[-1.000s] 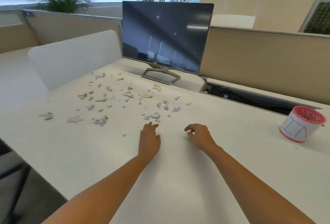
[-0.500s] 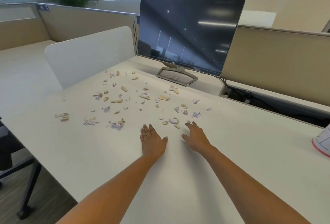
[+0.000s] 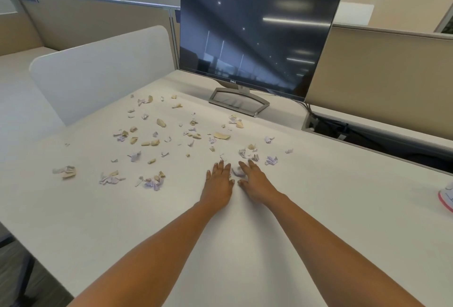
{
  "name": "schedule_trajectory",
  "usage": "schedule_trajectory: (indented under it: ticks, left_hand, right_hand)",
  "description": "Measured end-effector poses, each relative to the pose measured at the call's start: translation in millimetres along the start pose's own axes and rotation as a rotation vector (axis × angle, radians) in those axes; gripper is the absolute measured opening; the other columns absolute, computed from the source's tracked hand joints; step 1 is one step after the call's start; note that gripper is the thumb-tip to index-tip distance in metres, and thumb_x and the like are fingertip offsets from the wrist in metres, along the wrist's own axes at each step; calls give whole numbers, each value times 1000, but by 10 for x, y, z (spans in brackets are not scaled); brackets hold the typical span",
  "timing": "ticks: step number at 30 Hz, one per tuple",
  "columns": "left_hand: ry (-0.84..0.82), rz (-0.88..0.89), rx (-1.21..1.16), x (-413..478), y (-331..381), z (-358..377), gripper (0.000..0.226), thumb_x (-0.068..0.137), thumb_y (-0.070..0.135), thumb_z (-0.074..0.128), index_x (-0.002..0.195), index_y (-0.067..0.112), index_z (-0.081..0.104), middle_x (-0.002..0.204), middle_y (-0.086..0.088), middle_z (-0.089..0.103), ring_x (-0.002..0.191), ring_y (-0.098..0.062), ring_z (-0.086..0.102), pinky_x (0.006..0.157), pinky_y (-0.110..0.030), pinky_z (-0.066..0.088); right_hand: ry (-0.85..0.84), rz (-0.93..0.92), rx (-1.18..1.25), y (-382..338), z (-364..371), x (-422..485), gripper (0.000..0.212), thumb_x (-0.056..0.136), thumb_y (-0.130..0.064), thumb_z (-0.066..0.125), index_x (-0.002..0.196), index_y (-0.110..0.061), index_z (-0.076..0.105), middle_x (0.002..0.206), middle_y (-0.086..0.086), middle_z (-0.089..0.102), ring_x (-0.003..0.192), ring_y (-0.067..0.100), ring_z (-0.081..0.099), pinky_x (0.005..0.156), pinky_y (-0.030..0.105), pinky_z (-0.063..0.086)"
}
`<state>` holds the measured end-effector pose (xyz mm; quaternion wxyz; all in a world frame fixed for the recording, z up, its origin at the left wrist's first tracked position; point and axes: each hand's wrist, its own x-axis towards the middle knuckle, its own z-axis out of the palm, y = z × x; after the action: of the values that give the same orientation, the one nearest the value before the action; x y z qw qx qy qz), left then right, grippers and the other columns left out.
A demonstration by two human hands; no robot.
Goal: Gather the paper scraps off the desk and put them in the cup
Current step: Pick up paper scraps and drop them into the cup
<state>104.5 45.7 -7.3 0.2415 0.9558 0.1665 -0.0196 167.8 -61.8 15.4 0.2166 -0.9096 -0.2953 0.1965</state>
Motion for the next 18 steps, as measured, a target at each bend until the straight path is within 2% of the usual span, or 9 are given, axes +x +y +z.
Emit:
schedule_trajectory:
  ticks: [6, 9, 10, 11, 12, 13, 14, 16, 18]
  left_hand:
    - [35, 40, 52, -15, -30, 63, 45, 102, 13, 21, 147, 13, 23, 158, -6, 14, 147, -18, 7, 119, -31, 6]
    - [43, 27, 84, -37, -21, 80, 44, 101, 13, 22, 144, 12, 30, 156, -6, 21, 146, -18, 15, 117, -29, 14]
    - [51, 30, 93, -50, -20, 80, 43, 101, 13, 23, 143, 11, 33, 155, -6, 24, 145, -18, 19, 116, -28, 16]
    - [59, 36, 107, -67, -11, 72, 42, 101, 14, 24, 141, 10, 36, 154, -7, 28, 143, -18, 24, 115, -28, 19]
    - [75, 42, 120, -88, 2, 62, 41, 100, 14, 26, 138, 9, 42, 151, -8, 33, 141, -19, 30, 114, -28, 22]
    - [94, 40, 128, -108, 21, 46, 40, 99, 13, 28, 132, 7, 49, 146, -10, 42, 136, -21, 38, 111, -29, 27]
    - [108, 32, 134, -118, 41, 39, 37, 98, 11, 31, 123, 3, 56, 137, -12, 51, 128, -23, 46, 107, -31, 33]
    - [109, 11, 154, -154, 91, 6, 26, 94, 5, 36, 96, -3, 60, 109, -21, 61, 111, -31, 57, 93, -38, 42]
    - [107, 26, 218, -218, 144, -14, 19, 90, -1, 38, 79, 5, 52, 90, -17, 59, 96, -33, 61, 81, -38, 45]
  right_hand:
    - [-4, -80, -30, 38, 91, -19, 45, 101, -13, 26, 146, -16, 26, 156, 7, 19, 145, 24, 12, 117, 31, 12]
    - [57, -112, -30, 136, 130, -77, 40, 101, -20, 31, 139, -10, 41, 148, 7, 35, 139, 18, 27, 113, 27, 19]
    - [81, -101, 48, 154, 143, -108, 37, 100, -23, 35, 128, -8, 52, 136, 7, 48, 130, 17, 38, 109, 28, 26]
    - [101, -79, 100, 170, 154, -134, 30, 98, -24, 37, 105, -8, 61, 113, 5, 58, 113, 17, 48, 99, 30, 34]
    - [120, -67, 116, 166, 147, -162, 28, 97, -21, 39, 80, -7, 57, 87, 3, 55, 93, 19, 49, 85, 32, 37]
    - [143, -55, 96, 170, 138, -186, 31, 97, -16, 39, 68, -8, 46, 73, 3, 46, 81, 19, 43, 75, 33, 36]
    - [161, -60, 46, 186, 138, -213, 30, 95, -12, 38, 66, -7, 42, 70, 6, 42, 78, 19, 38, 71, 34, 34]
    - [194, -104, -47, 210, 136, -299, 23, 92, -4, 39, 72, -4, 50, 77, 12, 50, 80, 18, 35, 69, 33, 34]
    - [185, -104, -74, 263, 131, -366, 20, 88, 0, 40, 77, 0, 56, 86, 15, 59, 81, 17, 34, 68, 31, 31]
